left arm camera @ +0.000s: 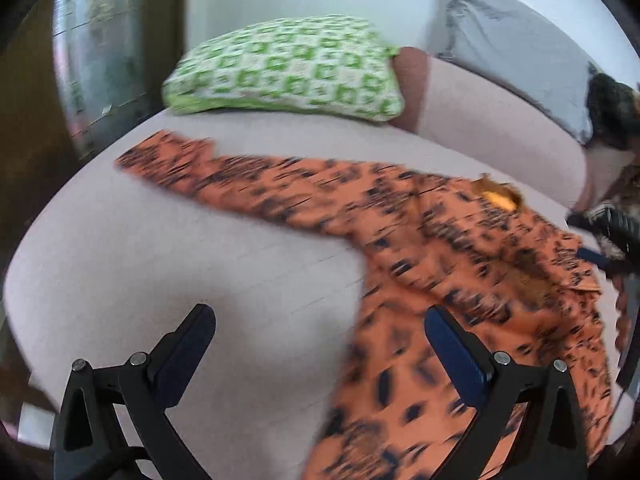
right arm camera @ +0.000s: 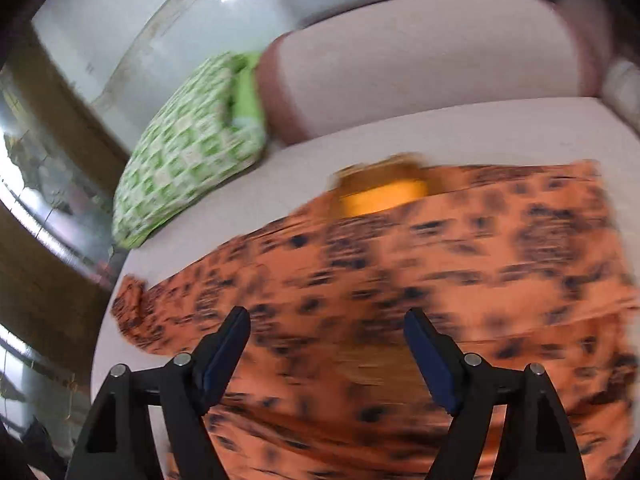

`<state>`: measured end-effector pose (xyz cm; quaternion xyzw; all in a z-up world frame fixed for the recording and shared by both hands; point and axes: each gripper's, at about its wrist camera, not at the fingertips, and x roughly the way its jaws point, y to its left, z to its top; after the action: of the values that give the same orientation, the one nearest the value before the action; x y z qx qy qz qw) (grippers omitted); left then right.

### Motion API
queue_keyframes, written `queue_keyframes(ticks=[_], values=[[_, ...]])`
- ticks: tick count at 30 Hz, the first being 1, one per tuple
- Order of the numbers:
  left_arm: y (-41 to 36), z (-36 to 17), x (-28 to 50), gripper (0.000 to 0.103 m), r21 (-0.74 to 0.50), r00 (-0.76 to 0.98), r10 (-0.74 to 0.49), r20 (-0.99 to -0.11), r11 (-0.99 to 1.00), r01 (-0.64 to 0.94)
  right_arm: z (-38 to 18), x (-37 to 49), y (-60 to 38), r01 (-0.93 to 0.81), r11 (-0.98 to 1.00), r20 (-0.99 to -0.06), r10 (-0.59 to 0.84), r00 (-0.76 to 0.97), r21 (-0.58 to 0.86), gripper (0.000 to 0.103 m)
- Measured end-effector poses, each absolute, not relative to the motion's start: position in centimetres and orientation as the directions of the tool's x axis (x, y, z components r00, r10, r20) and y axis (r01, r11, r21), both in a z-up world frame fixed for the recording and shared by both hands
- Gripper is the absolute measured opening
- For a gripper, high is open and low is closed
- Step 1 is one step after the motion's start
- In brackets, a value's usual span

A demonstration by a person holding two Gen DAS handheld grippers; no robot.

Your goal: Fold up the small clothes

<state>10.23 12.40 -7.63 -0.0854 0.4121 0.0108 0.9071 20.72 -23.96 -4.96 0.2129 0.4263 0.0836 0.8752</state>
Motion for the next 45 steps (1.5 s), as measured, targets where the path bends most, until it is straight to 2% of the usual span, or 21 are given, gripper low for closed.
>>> queue_keyframes(ticks=[2,5,9,13,16,18,19,20,21,22,23,27,30,32,33,35,37,38,41,43,45], values=[[10.0,-7.0,12.8,0.103,-0.183,0.660,-0.110,-0.743,0.982,-0.042,-5.3,19.9,-28.9,0.113,0.858,-0.702,0.327,0.632,0.501,0.082],[5.8,-6.8,17.1,0.103,-0.219,0.633,-0.193,-0.750,0.975,0.038,-8.4,17.7,-35.5,0.203,0.629,-0.596,0.513,0.618,0.751,0.082],[0.8,-8.2,22.3,0.103,-0.200,0.601,-0.205,-0.773,0.977,0.076,-12.6,15.5,-38.2,0.287,0.429,-0.507,0.591,0.628,0.856,0.082],[-2.4,-10.9,25.7,0.097,-0.078,0.577,-0.110,-0.809,0.994,0.080,-14.4,16.7,-38.8,0.321,0.315,-0.448,0.564,0.694,0.893,0.082],[-2.5,-12.0,26.5,0.093,-0.082,0.555,-0.092,-0.827,0.996,0.042,-15.4,16.6,-40.8,0.397,0.238,-0.463,0.431,0.775,0.886,0.082],[-2.1,-12.5,26.6,0.079,-0.115,0.552,-0.098,-0.828,0.993,0.004,-15.5,16.3,-41.9,0.396,0.201,-0.444,0.369,0.817,0.896,0.074],[-2.1,-13.1,26.9,0.046,-0.123,0.532,-0.103,-0.840,0.992,-0.002,-15.2,16.4,-42.2,0.400,0.225,-0.457,0.353,0.817,0.888,0.066],[-2.1,-14.0,27.4,0.034,-0.105,0.486,-0.088,-0.869,0.994,-0.007,-15.0,16.4,-42.5,0.427,0.263,-0.496,0.323,0.806,0.865,0.040],[-2.0,-14.0,27.3,0.030,-0.109,0.497,-0.089,-0.863,0.994,-0.010,-14.9,15.9,-43.1,0.468,0.286,-0.539,0.278,0.795,0.836,0.027],[-2.2,-13.7,27.2,0.019,-0.097,0.498,-0.081,-0.863,0.995,-0.008,-15.1,15.6,-43.5,0.480,0.282,-0.548,0.268,0.792,0.831,0.024],[-2.3,-13.2,26.9,0.013,-0.084,0.505,-0.071,-0.860,0.996,-0.002,-15.1,15.2,-43.9,0.486,0.289,-0.557,0.267,0.786,0.825,0.020],[-2.6,-13.6,25.6,0.014,-0.068,0.491,-0.056,-0.869,0.998,-0.008,-16.0,14.3,-44.6,0.512,0.353,-0.605,0.245,0.758,0.783,0.014],[-3.4,-13.3,24.9,0.016,-0.003,0.531,-0.014,-0.847,1.000,0.022,-15.6,14.6,-45.1,0.487,0.384,-0.606,0.307,0.734,0.784,0.019],[-3.2,-12.4,24.6,0.019,-0.041,0.541,-0.045,-0.840,0.999,0.021,-14.3,14.2,-45.0,0.479,0.455,-0.638,0.314,0.703,0.751,0.021],[-3.1,-11.8,24.3,0.023,-0.056,0.558,-0.061,-0.828,0.998,0.025,-13.2,13.9,-45.0,0.455,0.485,-0.640,0.343,0.687,0.747,0.021],[-3.3,-10.6,24.0,0.044,-0.062,0.617,-0.081,-0.783,0.997,0.053,-11.0,13.0,-45.2,0.421,0.521,-0.636,0.352,0.686,0.743,0.024],[-3.7,-10.8,24.3,0.050,-0.049,0.626,-0.080,-0.775,0.997,0.067,-9.0,13.0,-44.9,0.362,0.547,-0.603,0.362,0.711,0.755,0.025],[-3.8,-11.7,24.9,0.050,-0.051,0.595,-0.084,-0.799,0.996,0.072,-8.3,13.7,-44.6,0.324,0.539,-0.573,0.392,0.720,0.777,0.030],[-4.2,-13.9,25.0,0.051,-0.052,0.539,-0.077,-0.839,0.997,0.061,-7.8,17.5,-43.3,0.211,0.528,-0.506,0.510,0.696,0.823,0.080],[-3.9,-13.8,24.8,0.052,-0.059,0.557,-0.085,-0.826,0.996,0.065,-9.2,20.9,-42.9,0.231,0.573,-0.549,0.479,0.684,0.787,0.080],[-3.4,-13.8,25.0,0.052,-0.082,0.547,-0.105,-0.830,0.994,0.065,-12.3,22.1,-45.0,0.396,0.609,-0.681,0.349,0.644,0.687,0.078]])
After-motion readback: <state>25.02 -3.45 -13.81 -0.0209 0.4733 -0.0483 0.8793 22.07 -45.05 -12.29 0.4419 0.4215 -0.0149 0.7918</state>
